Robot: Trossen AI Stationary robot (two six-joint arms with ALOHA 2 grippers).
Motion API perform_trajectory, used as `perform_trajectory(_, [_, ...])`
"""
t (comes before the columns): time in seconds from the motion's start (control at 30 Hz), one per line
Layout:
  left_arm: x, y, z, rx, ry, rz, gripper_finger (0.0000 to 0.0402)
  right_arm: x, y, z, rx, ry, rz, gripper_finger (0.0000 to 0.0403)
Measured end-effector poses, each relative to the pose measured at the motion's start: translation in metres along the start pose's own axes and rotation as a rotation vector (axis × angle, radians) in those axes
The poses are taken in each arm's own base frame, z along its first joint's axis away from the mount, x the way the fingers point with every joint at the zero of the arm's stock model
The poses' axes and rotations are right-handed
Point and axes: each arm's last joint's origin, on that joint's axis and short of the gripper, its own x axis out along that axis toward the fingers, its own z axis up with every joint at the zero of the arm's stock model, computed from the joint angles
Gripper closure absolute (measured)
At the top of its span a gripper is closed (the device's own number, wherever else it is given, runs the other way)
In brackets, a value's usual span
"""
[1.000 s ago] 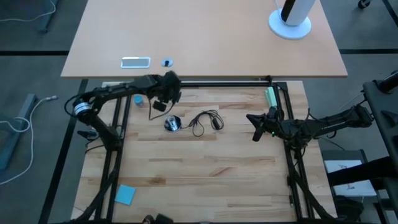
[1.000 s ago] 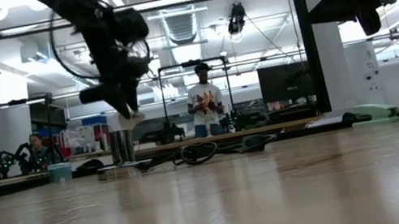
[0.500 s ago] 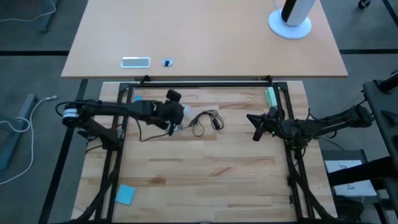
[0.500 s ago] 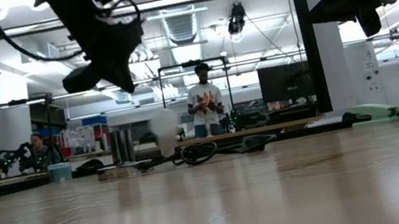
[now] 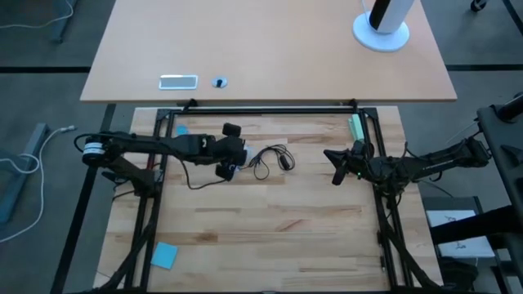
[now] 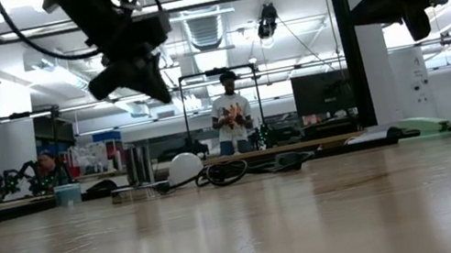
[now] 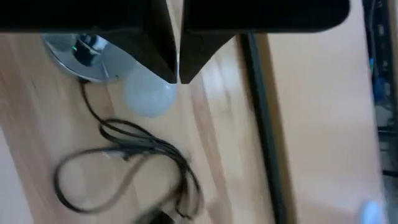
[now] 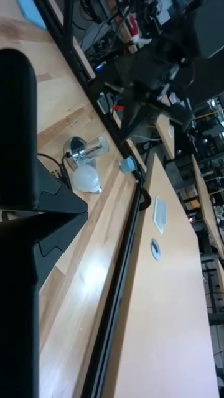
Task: Screw lightbulb
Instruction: Insert the lightbulb into the lamp
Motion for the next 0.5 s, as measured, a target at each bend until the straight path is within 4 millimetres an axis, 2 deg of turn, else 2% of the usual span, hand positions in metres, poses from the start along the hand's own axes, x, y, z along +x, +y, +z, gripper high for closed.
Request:
perform_trajectory(0.17, [0.027, 0.003, -0.003, 0.051, 0.067, 0.002, 0.0330, 0.000, 0.000, 0.000, 0.001, 0.001, 0.002, 0.0403])
perform_trajectory(0.37, [0.073, 0.016, -0.033, 0.045, 0.233, -0.046, 0.0265, 0.000, 0.001, 0.000, 0.017, 0.012, 0.025, 0.0403])
perform_trajectory(0.5, [0.089, 0.019, -0.048, 0.043, 0.272, -0.128, 0.0244, 0.000, 0.001, 0.000, 0.018, 0.012, 0.025, 0.0403])
